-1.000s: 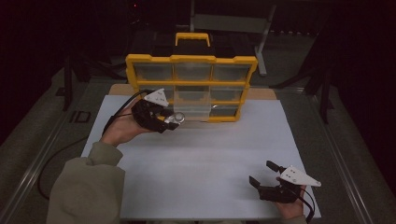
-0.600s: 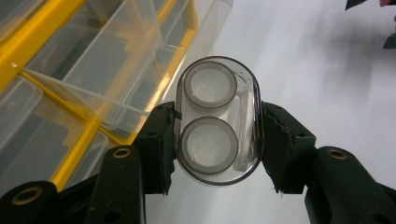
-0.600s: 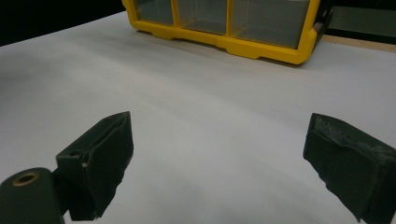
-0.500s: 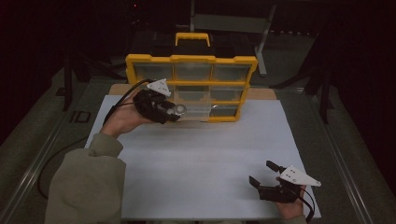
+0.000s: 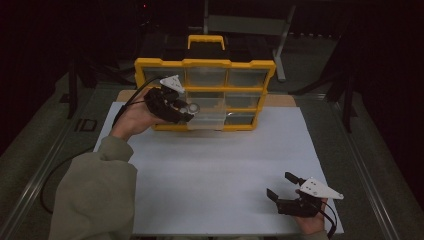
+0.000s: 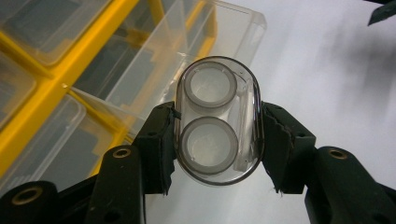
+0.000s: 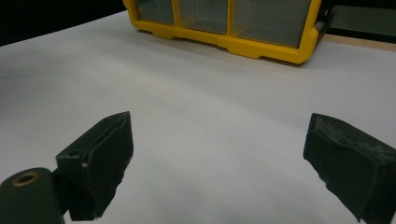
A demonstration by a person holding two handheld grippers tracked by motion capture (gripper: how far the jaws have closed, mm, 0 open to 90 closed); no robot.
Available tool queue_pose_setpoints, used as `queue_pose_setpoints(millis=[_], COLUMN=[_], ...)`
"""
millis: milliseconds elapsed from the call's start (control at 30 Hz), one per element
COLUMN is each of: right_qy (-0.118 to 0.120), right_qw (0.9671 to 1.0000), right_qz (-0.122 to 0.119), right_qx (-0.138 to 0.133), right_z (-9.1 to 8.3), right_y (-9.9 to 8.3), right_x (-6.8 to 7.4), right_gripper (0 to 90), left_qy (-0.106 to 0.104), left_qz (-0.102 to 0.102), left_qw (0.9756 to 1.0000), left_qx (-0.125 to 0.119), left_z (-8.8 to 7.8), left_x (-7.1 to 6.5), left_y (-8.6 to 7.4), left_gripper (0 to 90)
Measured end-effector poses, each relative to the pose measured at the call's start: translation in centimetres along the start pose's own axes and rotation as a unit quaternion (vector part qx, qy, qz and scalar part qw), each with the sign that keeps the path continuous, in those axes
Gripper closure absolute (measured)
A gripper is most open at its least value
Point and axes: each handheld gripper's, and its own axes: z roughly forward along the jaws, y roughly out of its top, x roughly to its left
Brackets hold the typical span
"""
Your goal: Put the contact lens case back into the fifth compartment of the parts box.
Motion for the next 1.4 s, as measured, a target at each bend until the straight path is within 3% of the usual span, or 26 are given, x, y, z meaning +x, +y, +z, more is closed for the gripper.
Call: queue_pose_setpoints(millis=[500,1400], right_qy=[0.001,0.001], right_qw=[1.0,1.0], right_qz=[0.0,0.001], right_qx=[0.0,0.002], right_z=[0.0,0.1], right_y=[0.0,0.0], right_x=[0.0,0.0], right_gripper=[8.5,8.5], left_qy=[0.028,0.036], left_qz=[-0.022,-0.031], left_qw=[0.9993,0.9982], left_qx=[0.01,0.036], left_z=[0.7,3.1], left_x=[1.2,1.4], left_y=[1.4,2.4], left_gripper=[49.4,49.3])
